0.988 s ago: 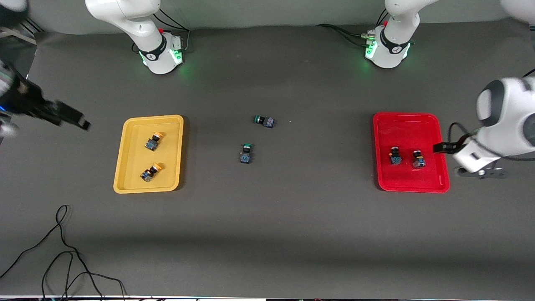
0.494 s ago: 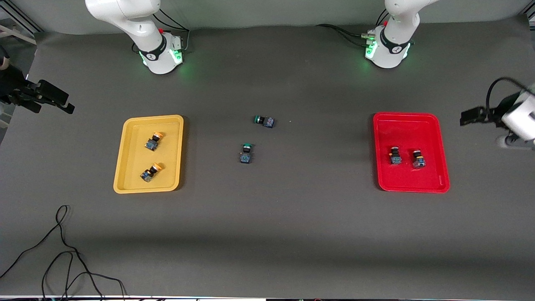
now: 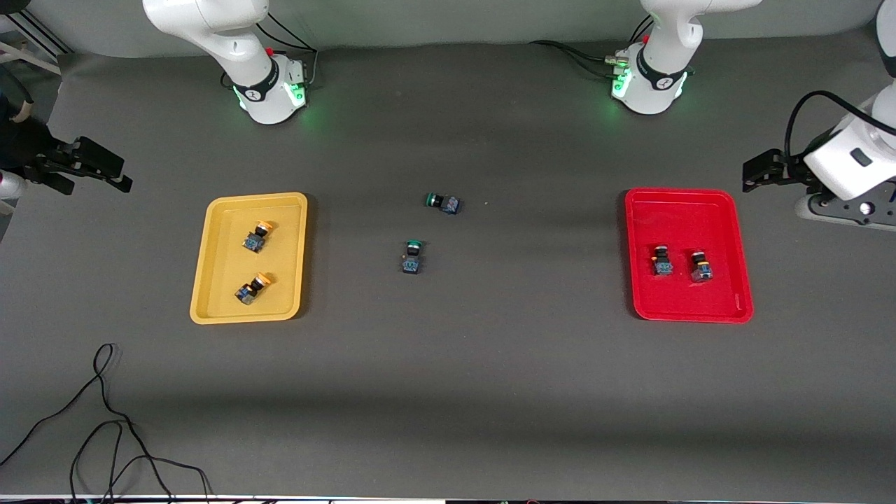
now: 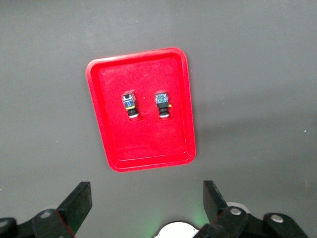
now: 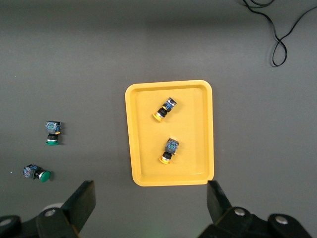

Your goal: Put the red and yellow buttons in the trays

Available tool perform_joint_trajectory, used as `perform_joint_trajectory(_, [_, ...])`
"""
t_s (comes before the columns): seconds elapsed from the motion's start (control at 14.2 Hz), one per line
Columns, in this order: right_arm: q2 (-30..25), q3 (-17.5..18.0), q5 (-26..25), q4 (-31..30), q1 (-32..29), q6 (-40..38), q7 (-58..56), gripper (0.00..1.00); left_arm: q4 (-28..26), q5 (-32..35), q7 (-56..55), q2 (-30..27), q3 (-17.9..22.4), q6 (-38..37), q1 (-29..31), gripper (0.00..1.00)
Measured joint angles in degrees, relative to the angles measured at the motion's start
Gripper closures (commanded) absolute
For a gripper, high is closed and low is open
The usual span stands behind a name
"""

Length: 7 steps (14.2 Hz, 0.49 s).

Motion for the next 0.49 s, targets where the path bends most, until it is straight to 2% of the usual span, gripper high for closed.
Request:
perform_joint_trajectory(0.14, [0.3,0.2,0.0,0.0,0.6,0.0,0.0,0.00,0.8,-0.6,-0.5,0.6,1.7,1.3,-1.5,0.00])
perform_joint_trajectory(0.49, [1.0,0.3,0.0,-0.1,1.5,0.0,0.0,0.00,1.9,-0.8,-4.2,2.1,2.2,4.5,-1.6,0.00])
